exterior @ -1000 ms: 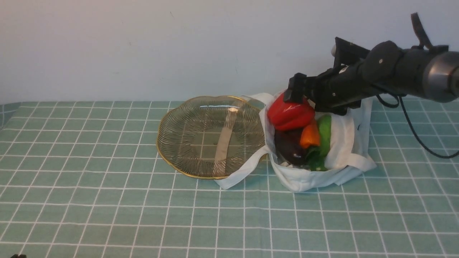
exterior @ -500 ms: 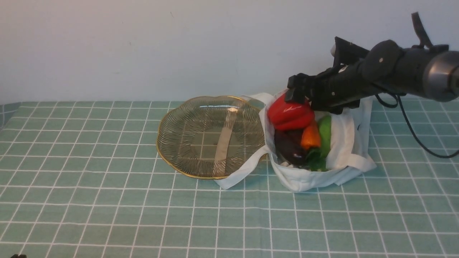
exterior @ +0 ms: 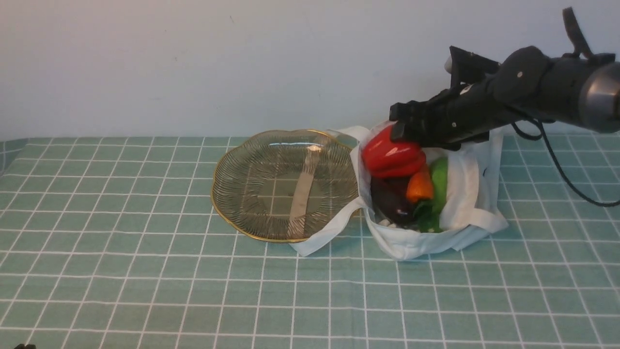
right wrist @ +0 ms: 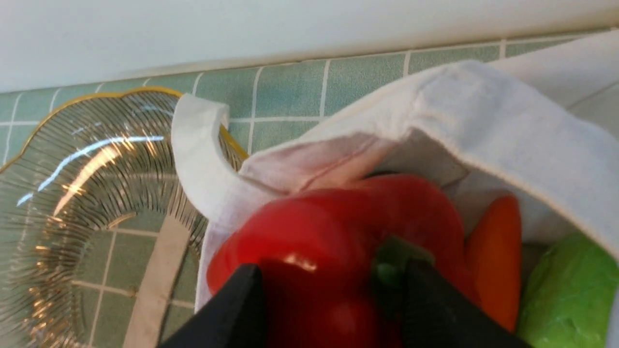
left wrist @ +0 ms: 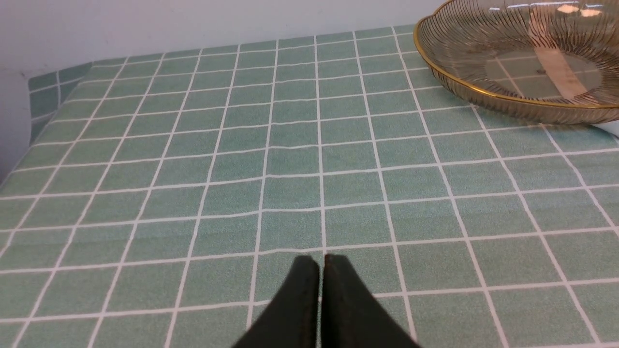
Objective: Take vegetables from cloth bag on blue coffee tablecloth place on plate.
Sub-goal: 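Reach for the red bell pepper in the white bag with the right gripper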
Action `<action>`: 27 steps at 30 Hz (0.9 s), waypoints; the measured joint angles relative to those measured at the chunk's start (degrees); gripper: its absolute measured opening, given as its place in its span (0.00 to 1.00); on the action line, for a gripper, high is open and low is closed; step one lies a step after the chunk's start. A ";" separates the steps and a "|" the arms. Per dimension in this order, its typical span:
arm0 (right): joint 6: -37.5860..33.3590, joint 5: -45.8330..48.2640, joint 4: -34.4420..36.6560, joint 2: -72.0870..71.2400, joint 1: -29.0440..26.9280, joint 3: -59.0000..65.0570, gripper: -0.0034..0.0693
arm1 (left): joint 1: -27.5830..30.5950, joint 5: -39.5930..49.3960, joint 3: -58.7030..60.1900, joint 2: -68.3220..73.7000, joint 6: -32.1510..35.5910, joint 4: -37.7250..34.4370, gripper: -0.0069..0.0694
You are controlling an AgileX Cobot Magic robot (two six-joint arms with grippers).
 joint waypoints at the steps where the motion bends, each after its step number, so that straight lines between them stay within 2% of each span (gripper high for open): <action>1: 0.00 0.29 -0.07 -0.38 0.00 0.06 0.46 | 0.00 0.00 0.00 0.00 0.00 0.00 0.08; 2: 0.00 0.59 -0.07 -0.80 0.00 0.06 0.39 | 0.00 0.00 0.00 0.00 0.00 0.00 0.08; 3: 0.00 0.72 -0.30 -1.61 0.00 0.11 0.22 | 0.00 0.00 0.00 0.00 0.00 0.00 0.08; 4: -0.05 0.72 -0.44 -1.70 0.00 0.11 0.20 | 0.00 0.00 0.00 0.00 0.00 0.00 0.08; 6: -0.11 0.97 -0.96 -2.60 0.00 0.18 0.08 | 0.00 0.00 0.00 0.00 0.00 0.00 0.08; 10: -0.29 1.40 -1.58 -3.71 0.00 0.18 0.03 | 0.00 0.00 0.00 0.00 0.00 0.00 0.08; 19: 0.37 3.66 -3.55 -4.98 0.00 0.18 0.05 | 0.00 0.00 0.00 0.00 0.00 0.00 0.08; 21: 0.43 4.09 -4.07 -5.23 0.00 0.10 0.11 | 0.00 0.00 0.00 0.00 0.00 0.00 0.08; 24: 0.36 3.98 -4.71 -5.55 0.00 -0.23 0.26 | 0.00 0.00 0.00 0.00 0.00 0.00 0.08; 25: 0.36 3.96 -4.77 -5.55 0.00 -0.23 0.27 | 0.00 0.00 0.00 0.00 0.00 0.00 0.08; 26: 0.01 3.16 -5.02 -5.55 0.00 -0.29 0.40 | 0.00 0.00 0.00 0.00 0.00 0.00 0.08; 27: -0.02 3.00 -5.13 -5.55 0.00 -0.29 0.42 | 0.00 0.00 0.00 0.00 0.00 0.00 0.08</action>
